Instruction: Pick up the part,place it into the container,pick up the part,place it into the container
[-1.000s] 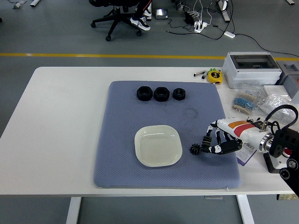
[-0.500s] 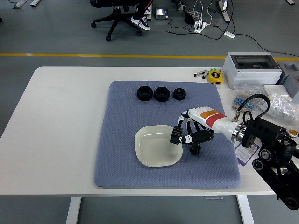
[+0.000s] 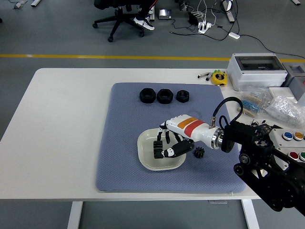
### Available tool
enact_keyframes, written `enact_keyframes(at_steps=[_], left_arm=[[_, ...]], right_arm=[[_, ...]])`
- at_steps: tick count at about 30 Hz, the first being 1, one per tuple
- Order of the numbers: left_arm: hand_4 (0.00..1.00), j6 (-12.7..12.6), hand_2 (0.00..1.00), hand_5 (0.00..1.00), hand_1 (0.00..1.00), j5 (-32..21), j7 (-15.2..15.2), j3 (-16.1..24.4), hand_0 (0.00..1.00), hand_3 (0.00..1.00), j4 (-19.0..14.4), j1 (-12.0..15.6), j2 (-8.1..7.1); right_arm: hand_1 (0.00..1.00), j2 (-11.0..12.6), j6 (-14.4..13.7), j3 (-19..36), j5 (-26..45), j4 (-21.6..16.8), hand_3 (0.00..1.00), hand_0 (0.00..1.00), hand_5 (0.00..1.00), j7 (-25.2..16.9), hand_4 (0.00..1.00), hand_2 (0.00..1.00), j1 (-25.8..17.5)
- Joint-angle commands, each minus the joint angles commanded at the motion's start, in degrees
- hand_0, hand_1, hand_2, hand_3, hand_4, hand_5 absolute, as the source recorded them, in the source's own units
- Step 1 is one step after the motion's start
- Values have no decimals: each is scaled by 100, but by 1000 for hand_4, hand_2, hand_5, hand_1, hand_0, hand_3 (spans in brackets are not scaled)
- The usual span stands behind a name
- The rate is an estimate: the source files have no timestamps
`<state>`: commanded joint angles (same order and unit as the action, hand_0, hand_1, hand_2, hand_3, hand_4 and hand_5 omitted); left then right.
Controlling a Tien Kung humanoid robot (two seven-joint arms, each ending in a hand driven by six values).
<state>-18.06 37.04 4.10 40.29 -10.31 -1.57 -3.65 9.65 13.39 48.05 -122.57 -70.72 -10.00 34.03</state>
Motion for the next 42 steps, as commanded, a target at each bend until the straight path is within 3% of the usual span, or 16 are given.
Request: enact_keyframes(at_steps=[4,5,11,16,17,22,23,28,29,40,41,42], left_arm=[[661,-51,718,599,666,-301,-48,-204,700,575,0,3,5],[662,-56,716,599,664,-327,-53,-221,702,574,0,3,5],[661,-71,716,598,665,-358,-57,-235,700,574,0,0,13],[661,-71,716,598,665,-338,-57,-218,700,574,0,-7,10],[662,-73,716,599,663,-333,-57,-209,701,574,0,-8,12],[662,-74,716,599,663,-307,-57,-180,701,574,0,-17,13],[661,-71,712,597,665,-297,-58,-166,701,574,0,-17,13],[661,-68,712,597,665,-260,-58,-119,701,574,0,-28,17],[660,-67,710,597,664,-235,-52,-99,701,573,0,-28,20],[660,-70,710,597,665,-92,1,-27,699,573,0,-37,38],[659,-72,711,596,663,-89,3,-26,699,574,0,-37,40],[659,-74,711,596,663,-92,2,-23,699,574,0,-37,40]], right_arm=[[721,-16,28,9,-102,91,920,597,542,-16,998,841,13],[843,-23,9,13,-101,99,998,791,547,-14,998,940,12],[845,-49,-387,136,-28,96,985,816,533,-94,998,924,-22],[845,58,-518,495,98,80,985,816,533,-92,998,924,-85],[773,94,-541,587,110,80,896,763,529,-78,998,841,-108],[773,352,-444,1034,64,91,896,763,529,-59,998,841,-280],[687,425,-404,1141,40,99,782,683,523,-49,998,753,-347],[687,707,-321,1413,-54,105,782,683,523,-52,998,753,-613],[654,742,-307,1430,-62,100,669,644,519,-60,988,715,-655],[613,797,-293,1192,7,2,614,597,510,-154,969,687,-864],[569,794,-303,1176,13,1,546,527,501,-159,945,648,-871],[569,793,-323,1142,26,4,546,527,501,-167,945,648,-878]])
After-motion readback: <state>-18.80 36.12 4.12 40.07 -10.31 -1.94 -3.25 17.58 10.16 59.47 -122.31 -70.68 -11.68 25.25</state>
